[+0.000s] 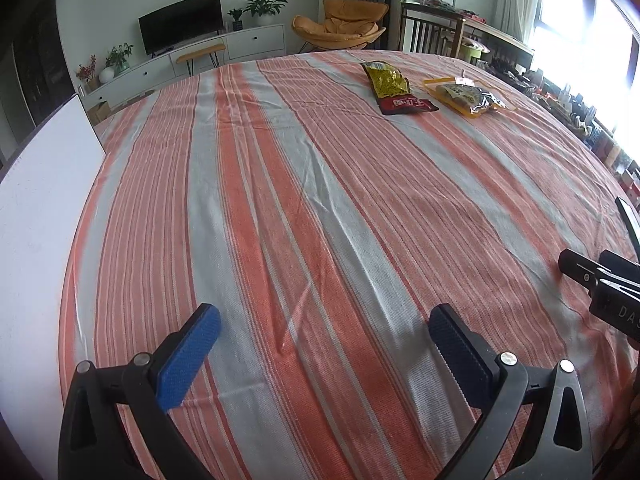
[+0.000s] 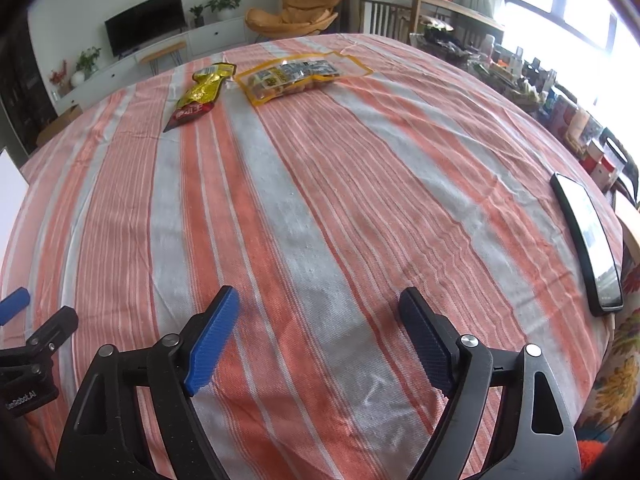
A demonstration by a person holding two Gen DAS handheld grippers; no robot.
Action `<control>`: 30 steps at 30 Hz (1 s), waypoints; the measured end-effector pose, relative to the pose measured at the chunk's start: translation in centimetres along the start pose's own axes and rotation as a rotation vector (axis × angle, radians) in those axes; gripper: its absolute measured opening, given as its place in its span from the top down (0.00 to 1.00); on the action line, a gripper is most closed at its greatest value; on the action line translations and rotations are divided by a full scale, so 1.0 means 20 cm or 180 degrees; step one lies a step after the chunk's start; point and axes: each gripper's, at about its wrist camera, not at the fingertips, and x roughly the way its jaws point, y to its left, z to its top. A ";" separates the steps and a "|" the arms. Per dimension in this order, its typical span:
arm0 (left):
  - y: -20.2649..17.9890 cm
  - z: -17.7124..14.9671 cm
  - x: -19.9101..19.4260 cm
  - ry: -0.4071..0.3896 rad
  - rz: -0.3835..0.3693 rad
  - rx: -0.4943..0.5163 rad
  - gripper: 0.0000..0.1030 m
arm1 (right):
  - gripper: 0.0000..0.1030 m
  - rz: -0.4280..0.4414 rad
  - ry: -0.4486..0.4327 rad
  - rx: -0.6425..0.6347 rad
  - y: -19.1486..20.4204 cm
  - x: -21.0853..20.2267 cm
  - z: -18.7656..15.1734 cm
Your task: Organize snacks
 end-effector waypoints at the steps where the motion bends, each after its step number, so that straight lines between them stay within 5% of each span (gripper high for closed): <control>1: 0.00 0.00 0.00 0.0000 0.0000 -0.0002 0.00 | 0.16 -0.0001 -0.0005 -0.0002 0.00 0.00 0.00; 9: 0.00 0.10 0.03 0.0184 -0.0141 -0.0114 0.00 | 0.14 0.0018 -0.0030 0.0001 0.01 0.00 0.00; 17: -0.16 0.75 0.20 0.0136 -0.0517 0.0094 0.00 | 0.13 0.0017 -0.0029 0.0005 0.01 0.00 0.00; 22: -0.25 1.04 0.49 0.0276 -0.0410 0.0050 0.01 | 0.12 0.0017 -0.0028 0.0007 0.01 0.01 0.00; 30: -0.31 1.12 0.78 0.0489 -0.0124 0.0027 0.01 | 0.12 0.0026 -0.0028 0.0003 0.01 0.01 0.00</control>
